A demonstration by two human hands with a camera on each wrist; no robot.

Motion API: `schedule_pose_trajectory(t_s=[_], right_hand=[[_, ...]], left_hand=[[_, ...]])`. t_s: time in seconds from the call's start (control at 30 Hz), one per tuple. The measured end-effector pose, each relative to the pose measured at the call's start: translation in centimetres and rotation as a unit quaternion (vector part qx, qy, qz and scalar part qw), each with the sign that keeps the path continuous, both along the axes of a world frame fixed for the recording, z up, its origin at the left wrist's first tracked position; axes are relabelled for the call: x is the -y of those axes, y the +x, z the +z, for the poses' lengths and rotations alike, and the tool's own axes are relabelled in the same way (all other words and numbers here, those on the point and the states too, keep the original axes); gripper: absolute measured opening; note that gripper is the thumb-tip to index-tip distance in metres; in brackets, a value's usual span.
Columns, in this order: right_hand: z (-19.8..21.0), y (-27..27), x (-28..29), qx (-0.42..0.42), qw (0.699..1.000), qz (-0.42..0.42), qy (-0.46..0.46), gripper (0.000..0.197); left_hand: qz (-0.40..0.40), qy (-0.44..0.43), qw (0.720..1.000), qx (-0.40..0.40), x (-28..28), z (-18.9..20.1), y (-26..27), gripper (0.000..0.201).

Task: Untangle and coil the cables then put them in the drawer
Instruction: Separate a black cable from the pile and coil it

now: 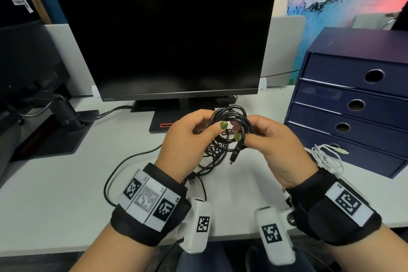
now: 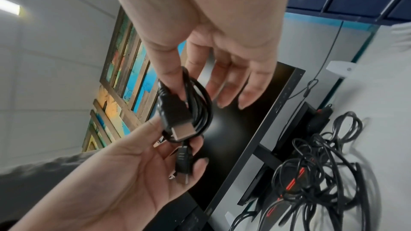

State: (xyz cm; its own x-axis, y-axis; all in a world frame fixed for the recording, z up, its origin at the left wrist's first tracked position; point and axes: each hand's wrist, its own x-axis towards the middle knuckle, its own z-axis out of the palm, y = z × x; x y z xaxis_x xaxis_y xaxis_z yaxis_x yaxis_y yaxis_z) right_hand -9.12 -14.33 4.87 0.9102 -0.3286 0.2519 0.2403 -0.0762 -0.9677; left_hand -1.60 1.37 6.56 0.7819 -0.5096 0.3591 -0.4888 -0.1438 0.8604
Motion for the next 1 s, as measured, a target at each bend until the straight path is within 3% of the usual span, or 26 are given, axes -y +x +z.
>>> schedule_pose_trajectory(t_s=[0.1, 0.4, 0.57, 0.83, 1.0], right_hand=[[0.2, -0.2, 0.2, -0.016, 0.999, -0.025, -0.042, 0.021], [0.6, -0.9, 0.7, 0.014, 0.993, 0.064, 0.100, 0.031], [0.3, -0.9, 1.0, -0.018, 0.998, 0.019, -0.060, 0.026], [0.4, -1.1, 0.9, -0.026, 0.998, -0.011, -0.048, 0.032], [0.7, -1.7, 0.6, -0.031, 0.968, -0.143, -0.202, 0.044]], left_hand=[[0.020, -0.028, 0.999, -0.020, 0.1, -0.1, 0.0, 0.009], [0.051, -0.066, 0.996, -0.035, 0.3, 0.3, 0.2, 0.024], [0.049, -0.045, 0.998, -0.019, 0.4, 0.1, 0.1, 0.026], [0.039, 0.039, 0.996, 0.070, 0.4, 0.0, -0.4, 0.023], [0.060, 0.053, 0.993, 0.085, 0.4, -0.2, -0.2, 0.018]])
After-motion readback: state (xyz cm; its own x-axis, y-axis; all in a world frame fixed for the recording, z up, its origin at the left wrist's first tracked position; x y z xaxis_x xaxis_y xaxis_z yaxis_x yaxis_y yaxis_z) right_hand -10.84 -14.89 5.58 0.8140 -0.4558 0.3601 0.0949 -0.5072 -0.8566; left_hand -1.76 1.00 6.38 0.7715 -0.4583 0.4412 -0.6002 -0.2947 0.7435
